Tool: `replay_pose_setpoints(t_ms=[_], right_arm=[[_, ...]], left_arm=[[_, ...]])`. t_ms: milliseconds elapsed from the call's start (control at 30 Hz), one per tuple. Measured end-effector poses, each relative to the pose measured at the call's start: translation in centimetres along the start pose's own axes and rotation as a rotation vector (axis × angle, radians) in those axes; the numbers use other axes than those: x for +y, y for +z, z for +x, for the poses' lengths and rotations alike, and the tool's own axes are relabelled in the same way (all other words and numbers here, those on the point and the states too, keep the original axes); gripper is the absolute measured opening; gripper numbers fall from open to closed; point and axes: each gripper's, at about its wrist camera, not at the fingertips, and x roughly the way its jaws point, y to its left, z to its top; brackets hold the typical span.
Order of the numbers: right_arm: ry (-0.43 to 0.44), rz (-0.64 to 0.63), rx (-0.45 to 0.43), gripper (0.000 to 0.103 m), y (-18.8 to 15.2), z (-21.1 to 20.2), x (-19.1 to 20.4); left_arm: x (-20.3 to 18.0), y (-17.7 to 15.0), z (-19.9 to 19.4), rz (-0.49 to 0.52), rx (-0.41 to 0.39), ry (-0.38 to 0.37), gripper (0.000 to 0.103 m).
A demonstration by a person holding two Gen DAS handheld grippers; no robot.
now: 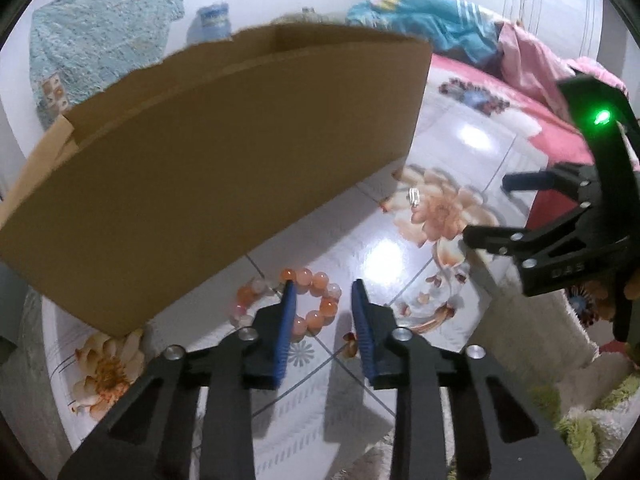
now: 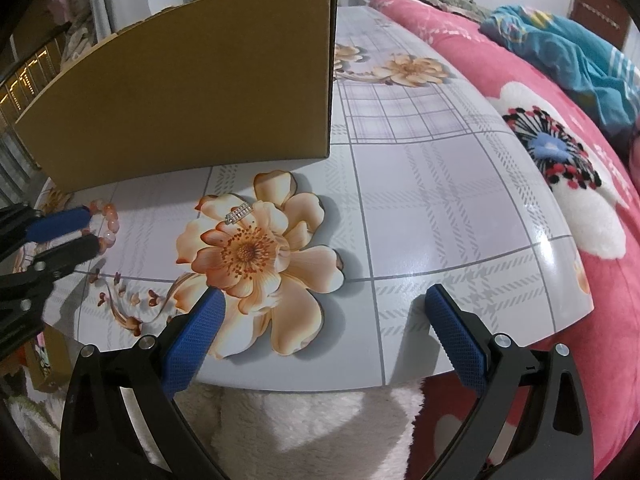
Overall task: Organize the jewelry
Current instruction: 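Close the left gripper on the pink-orange bead bracelet, then close the right gripper on the silver charm while the left gripper holds the bracelet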
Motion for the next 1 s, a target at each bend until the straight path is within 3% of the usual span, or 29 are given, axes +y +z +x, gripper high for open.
replay_pose_setpoints(t_ms=[233, 400, 733, 933, 1000], right_arm=[[0.011, -0.017, -0.002, 0.095, -0.3, -0.4, 0.0], [0.042, -0.035, -0.015, 0.092, -0.5, -1.1, 0.1], [0.152, -0.162, -0.113, 0.061, 1.1, -2.1, 2.9], [0.198, -0.275, -0.113, 0.035, 2.0, -0.7, 4.3], [0.207, -0.297, -0.109, 0.031, 2.1, -0.5, 4.3]], left_arm=[[0.2, 0.2, 1.0, 0.0, 0.018, 0.002, 0.022], [0.4, 0.2, 1.0, -0.014, 0.012, 0.004, 0.009], [0.5, 0.1, 0.9, -0.027, 0.006, -0.015, 0.009], [0.7, 0.0, 0.8, -0.028, 0.006, -0.025, 0.009], [0.8, 0.0, 0.7, -0.029, 0.006, -0.027, 0.009]])
